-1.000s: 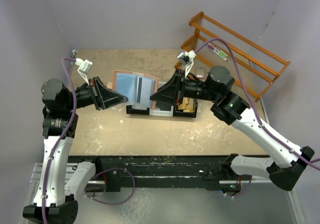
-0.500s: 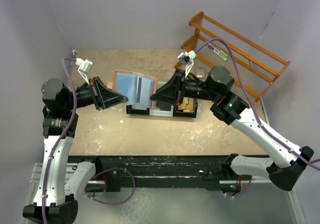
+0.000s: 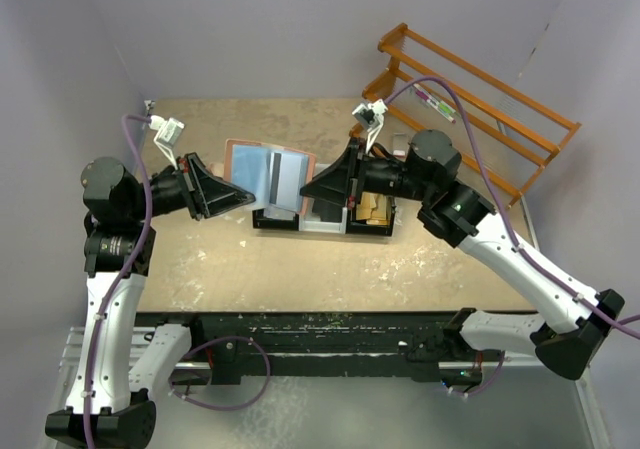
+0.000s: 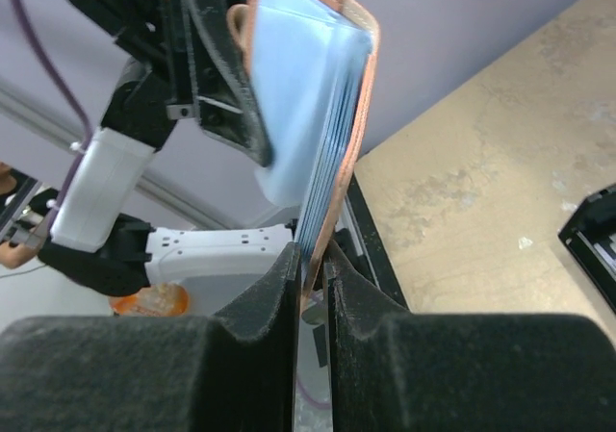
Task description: Take the credit cards out of the card holder
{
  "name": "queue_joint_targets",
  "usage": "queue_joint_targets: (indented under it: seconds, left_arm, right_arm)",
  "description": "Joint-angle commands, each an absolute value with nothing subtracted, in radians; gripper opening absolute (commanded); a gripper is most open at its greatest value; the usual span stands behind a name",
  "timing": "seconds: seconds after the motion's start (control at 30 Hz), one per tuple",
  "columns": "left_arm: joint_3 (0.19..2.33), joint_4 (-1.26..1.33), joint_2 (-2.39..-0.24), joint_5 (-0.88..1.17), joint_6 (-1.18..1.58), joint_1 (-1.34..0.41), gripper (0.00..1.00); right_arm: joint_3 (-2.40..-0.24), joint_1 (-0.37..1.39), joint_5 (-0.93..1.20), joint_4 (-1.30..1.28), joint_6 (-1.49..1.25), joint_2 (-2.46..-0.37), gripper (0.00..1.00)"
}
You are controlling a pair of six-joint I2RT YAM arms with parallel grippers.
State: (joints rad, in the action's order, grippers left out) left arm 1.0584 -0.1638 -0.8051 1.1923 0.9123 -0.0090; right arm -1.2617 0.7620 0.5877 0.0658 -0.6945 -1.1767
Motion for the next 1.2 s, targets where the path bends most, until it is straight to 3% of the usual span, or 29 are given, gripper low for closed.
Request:
queue_joint_targets:
  seconds: [0.0, 0.2, 0.77, 1.17]
  left_arm:
    - [1.104, -0.101, -0.799, 1.204, 0.945, -0.011, 0.00]
    - [1.105, -0.091, -0.799, 1.203, 0.954, -0.011, 0.00]
    - [1.097, -0.076, -0.802, 1.210, 0.966, -0.011, 0.00]
    - [1.096, -0.058, -0.801, 1.214, 0.984, -0.011, 0.00]
  right_arm:
    - [-1.301, 0.759, 0.529, 0.032, -0.670, -1.197, 0.15]
    - [-1.323, 0.760, 0.475, 0.047, -0.654, -1.201, 0.16]
    - [-1.318, 0.759, 0.545, 0.121, -0.680, -1.218, 0.36]
    - [-1.306, 0.760, 0.580, 0.104, -0.701, -1.192, 0.39]
